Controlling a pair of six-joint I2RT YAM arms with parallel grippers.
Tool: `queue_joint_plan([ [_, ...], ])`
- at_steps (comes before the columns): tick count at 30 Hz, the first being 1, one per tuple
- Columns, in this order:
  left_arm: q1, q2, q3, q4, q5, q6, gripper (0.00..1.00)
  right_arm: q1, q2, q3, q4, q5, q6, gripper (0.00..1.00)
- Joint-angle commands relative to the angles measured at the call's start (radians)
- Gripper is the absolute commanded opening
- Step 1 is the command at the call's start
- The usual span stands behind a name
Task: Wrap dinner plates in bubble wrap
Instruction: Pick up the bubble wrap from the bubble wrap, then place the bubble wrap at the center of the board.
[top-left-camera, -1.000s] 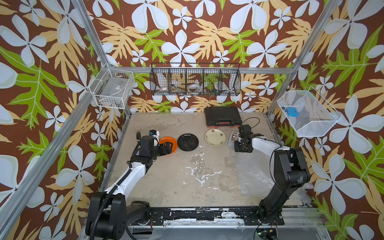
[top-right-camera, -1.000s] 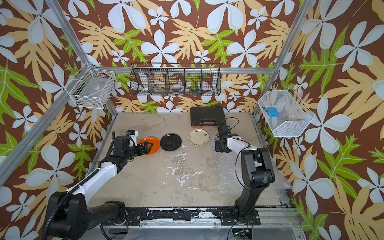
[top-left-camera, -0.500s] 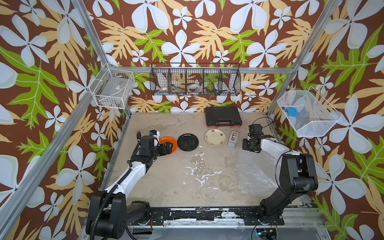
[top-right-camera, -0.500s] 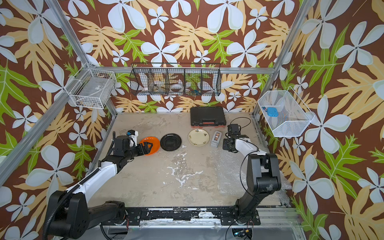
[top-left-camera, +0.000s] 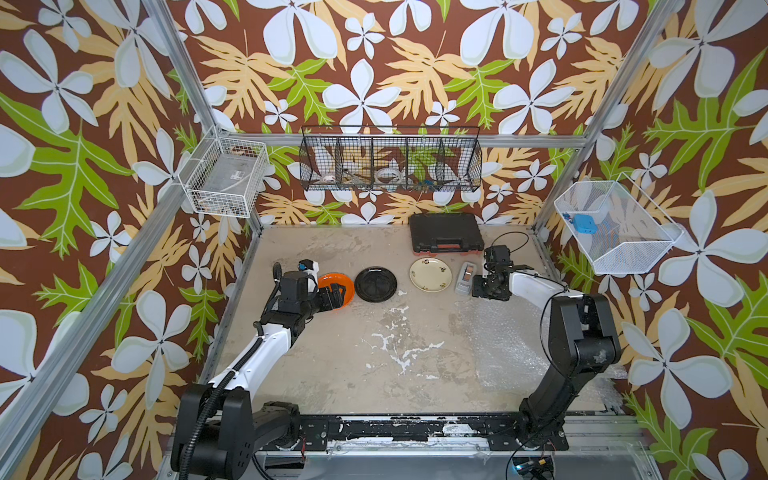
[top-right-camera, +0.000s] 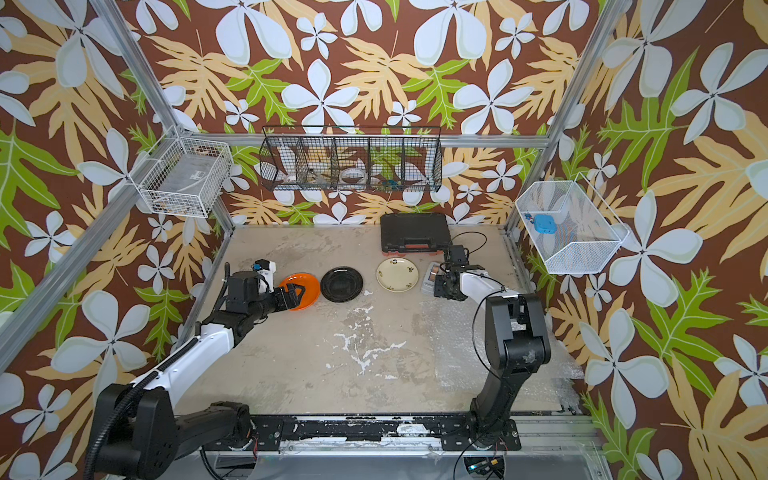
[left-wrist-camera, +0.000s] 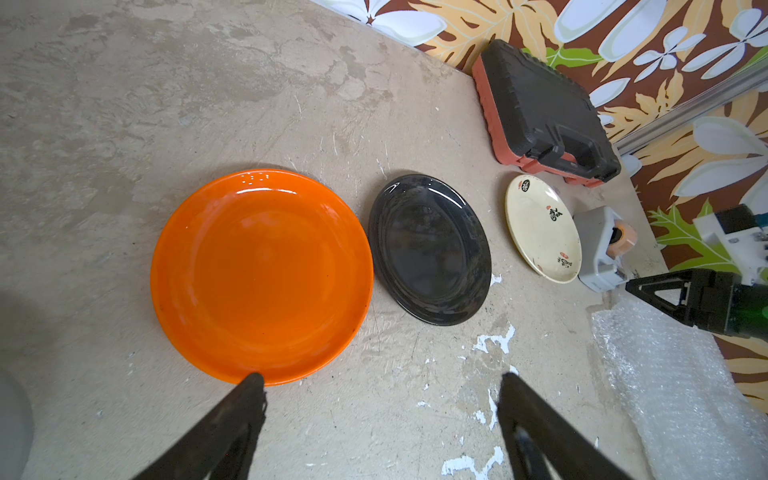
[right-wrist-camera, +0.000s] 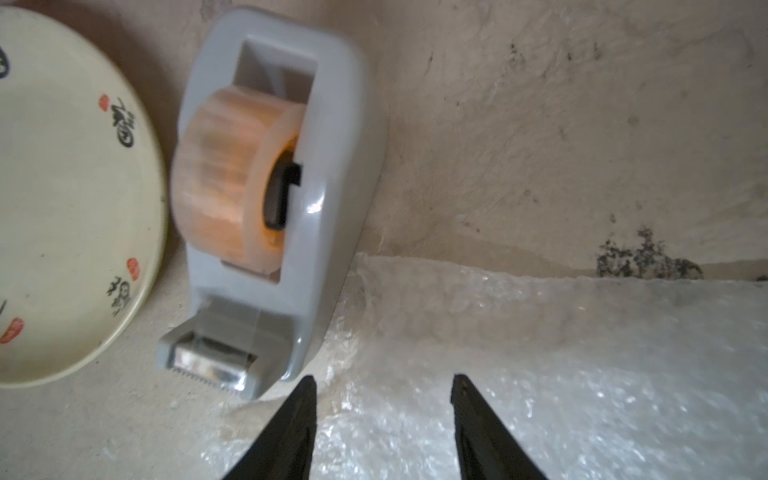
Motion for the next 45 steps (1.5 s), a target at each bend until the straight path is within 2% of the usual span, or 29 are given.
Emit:
queue_joint_plan([
  [1, 0.0, 0.0, 0.002, -0.007, -0.007, 0.014, 0.89, 0.002, 0.022, 0.012, 0.004, 0.052, -0.007, 0.51],
  [4, 0.001, 0.004, 0.005, -0.009, -0.007, 0.014, 0.89, -0.003, 0.047, 0.016, 0.013, 0.056, -0.013, 0.48],
  [6, 0.0, 0.004, 0.006, -0.01, -0.009, 0.016, 0.89, -0.005, 0.056, 0.02, 0.011, 0.06, -0.013, 0.41],
  [13, 0.0, 0.004, 0.007, -0.011, -0.01, 0.016, 0.89, -0.019, -0.014, 0.011, -0.001, 0.106, -0.018, 0.01],
  [20, 0.0, -0.002, 0.006, -0.01, -0.007, 0.012, 0.89, -0.044, -0.166, -0.01, -0.053, 0.122, -0.013, 0.0],
  [25, -0.001, -0.005, 0.007, -0.008, -0.001, 0.008, 0.89, -0.012, -0.32, -0.037, -0.15, 0.032, 0.016, 0.0],
  [30, -0.016, -0.025, 0.026, -0.045, 0.004, 0.009, 0.88, 0.142, -0.471, -0.072, -0.237, -0.071, 0.104, 0.0],
  [35, -0.028, -0.076, 0.05, -0.087, 0.031, -0.022, 0.88, 0.449, -0.521, -0.074, -0.201, -0.105, 0.311, 0.0],
  [40, -0.033, -0.118, 0.058, -0.155, 0.039, -0.03, 0.88, 0.728, -0.44, -0.029, -0.01, -0.129, 0.584, 0.0],
  [43, -0.033, -0.138, 0.056, -0.204, 0.039, -0.028, 0.88, 0.839, -0.348, 0.013, 0.111, -0.119, 0.719, 0.0],
  [45, -0.033, -0.155, 0.052, -0.227, 0.039, -0.033, 0.88, 0.89, -0.272, 0.076, 0.156, -0.118, 0.752, 0.0],
])
